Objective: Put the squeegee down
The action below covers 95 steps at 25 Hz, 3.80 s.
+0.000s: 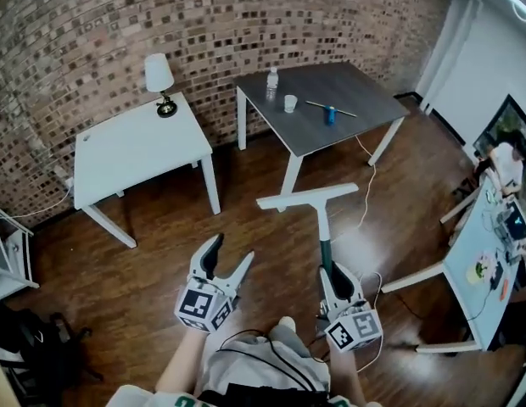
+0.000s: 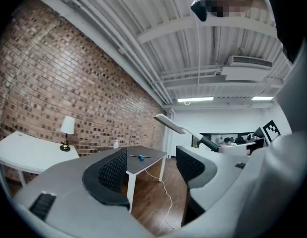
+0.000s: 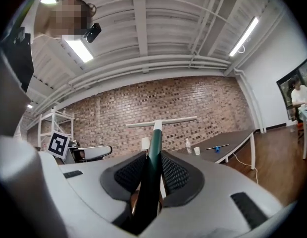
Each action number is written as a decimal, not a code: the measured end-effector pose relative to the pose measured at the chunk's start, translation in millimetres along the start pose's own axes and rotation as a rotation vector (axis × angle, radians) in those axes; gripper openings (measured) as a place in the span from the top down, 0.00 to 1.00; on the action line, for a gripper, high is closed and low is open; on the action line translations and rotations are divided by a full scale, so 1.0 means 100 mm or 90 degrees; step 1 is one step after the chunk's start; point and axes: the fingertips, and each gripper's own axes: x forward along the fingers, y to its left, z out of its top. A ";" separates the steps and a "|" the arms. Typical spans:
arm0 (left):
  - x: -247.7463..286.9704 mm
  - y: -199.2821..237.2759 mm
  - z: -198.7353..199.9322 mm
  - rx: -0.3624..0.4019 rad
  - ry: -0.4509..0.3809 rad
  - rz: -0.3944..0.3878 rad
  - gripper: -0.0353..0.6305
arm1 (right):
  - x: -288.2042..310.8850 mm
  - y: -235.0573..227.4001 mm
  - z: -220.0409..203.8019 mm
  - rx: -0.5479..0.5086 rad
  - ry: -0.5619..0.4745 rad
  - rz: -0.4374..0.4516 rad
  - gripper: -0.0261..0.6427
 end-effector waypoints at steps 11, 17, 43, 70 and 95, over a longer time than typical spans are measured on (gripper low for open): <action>-0.17 0.58 0.01 -0.008 -0.010 0.273 0.50 | 1.23 0.12 -0.14 0.008 0.086 0.276 0.79; -0.22 0.61 0.02 -0.005 -0.012 0.373 0.50 | 1.66 0.17 -0.30 0.027 0.120 0.371 0.79; -1.09 3.66 0.29 0.012 -0.052 0.461 0.50 | 4.17 2.61 -1.12 0.011 0.157 0.467 0.79; 0.21 7.53 0.60 0.015 -0.011 0.538 0.50 | 8.19 3.43 -2.23 0.007 0.298 0.501 0.79; 0.27 8.38 0.31 -0.044 0.099 0.440 0.50 | 10.24 3.58 -4.55 -0.121 0.481 0.277 0.79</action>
